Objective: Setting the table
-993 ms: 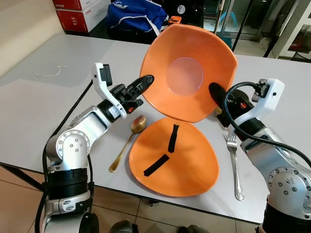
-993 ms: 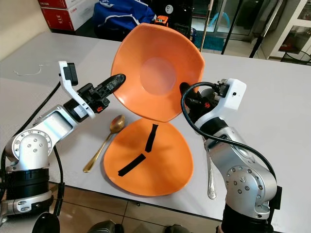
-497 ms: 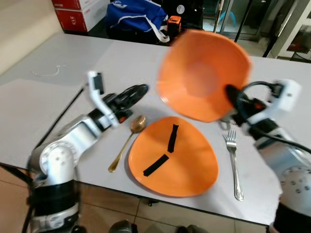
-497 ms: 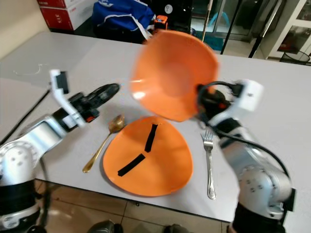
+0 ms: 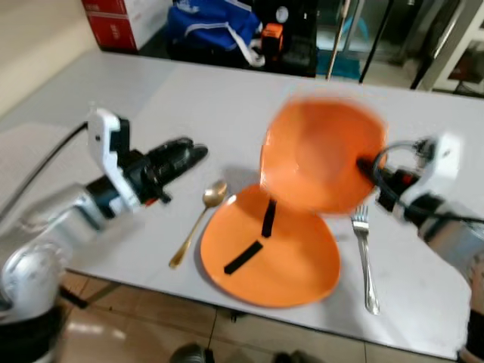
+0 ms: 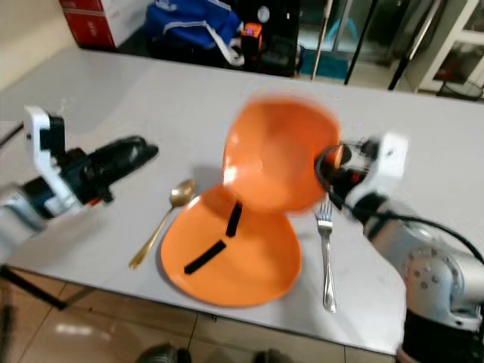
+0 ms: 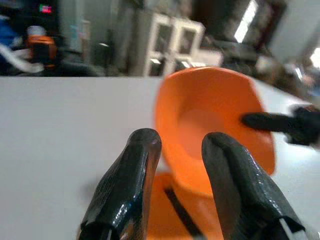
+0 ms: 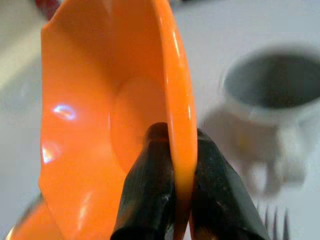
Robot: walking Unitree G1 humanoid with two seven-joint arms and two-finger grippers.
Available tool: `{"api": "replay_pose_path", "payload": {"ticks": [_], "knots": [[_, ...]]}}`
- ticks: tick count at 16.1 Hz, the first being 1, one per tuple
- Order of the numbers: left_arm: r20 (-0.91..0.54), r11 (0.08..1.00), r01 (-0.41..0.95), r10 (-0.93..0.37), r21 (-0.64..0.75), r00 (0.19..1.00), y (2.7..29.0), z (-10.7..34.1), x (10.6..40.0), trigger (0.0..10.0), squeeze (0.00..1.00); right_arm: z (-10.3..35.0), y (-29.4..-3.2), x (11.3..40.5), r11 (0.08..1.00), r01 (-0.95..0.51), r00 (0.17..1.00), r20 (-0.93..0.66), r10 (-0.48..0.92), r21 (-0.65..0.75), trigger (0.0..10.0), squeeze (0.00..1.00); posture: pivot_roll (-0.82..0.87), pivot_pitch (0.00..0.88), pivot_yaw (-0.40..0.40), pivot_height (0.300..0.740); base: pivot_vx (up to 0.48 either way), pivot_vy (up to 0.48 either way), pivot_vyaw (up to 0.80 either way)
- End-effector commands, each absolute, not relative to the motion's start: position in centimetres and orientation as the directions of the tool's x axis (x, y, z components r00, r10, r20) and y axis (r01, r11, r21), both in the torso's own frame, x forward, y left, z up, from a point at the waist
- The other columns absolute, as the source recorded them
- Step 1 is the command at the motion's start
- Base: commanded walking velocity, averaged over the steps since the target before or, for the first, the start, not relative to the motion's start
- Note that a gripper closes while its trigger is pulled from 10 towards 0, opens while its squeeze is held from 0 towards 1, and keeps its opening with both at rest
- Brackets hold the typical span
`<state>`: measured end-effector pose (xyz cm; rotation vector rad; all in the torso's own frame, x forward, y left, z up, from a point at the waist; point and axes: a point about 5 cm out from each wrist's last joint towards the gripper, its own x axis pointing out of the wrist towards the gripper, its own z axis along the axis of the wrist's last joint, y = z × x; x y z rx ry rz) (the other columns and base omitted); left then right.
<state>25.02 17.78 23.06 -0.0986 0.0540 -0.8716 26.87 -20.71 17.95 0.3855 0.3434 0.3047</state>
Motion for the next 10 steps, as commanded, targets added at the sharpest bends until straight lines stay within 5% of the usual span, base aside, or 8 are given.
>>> {"api": "replay_pose_path", "payload": {"ticks": [1,2,3,5,10], "knots": [[-0.045,0.547,0.833,-0.837,-0.081,0.546,16.5,23.3,23.9,10.0,0.00,18.6,-20.1,26.7,0.844,-0.302,0.858,-0.260,0.443,0.443,0.0,0.00,0.00,0.055,-0.034,0.740,0.000,0.000,0.00],[-0.048,0.529,0.845,-0.849,-0.082,0.527,16.3,23.4,23.6,10.0,0.00,18.6,-20.1,26.7,0.840,-0.309,0.850,-0.266,0.454,0.447,0.0,0.00,0.00,0.055,-0.034,0.740,0.000,0.000,0.00],[-0.083,0.452,0.887,-0.891,-0.094,0.445,15.7,23.3,22.4,10.0,0.00,18.7,-19.8,26.3,0.817,-0.341,0.817,-0.283,0.502,0.466,10.0,0.00,0.00,0.057,-0.037,0.740,0.000,0.000,0.00],[-0.171,0.402,0.909,-0.908,-0.106,0.381,15.4,22.0,21.2,10.0,0.00,18.5,-19.0,25.3,0.751,-0.401,0.744,-0.292,0.602,0.525,10.0,0.00,0.00,0.060,-0.040,0.740,0.000,0.000,0.00],[-0.350,0.431,0.901,-0.853,-0.052,0.388,16.0,19.6,21.3,10.0,0.00,17.2,-18.3,24.2,0.719,-0.374,0.660,-0.376,0.650,0.586,10.0,0.00,0.00,0.062,-0.036,0.740,0.000,0.000,0.00]]}}
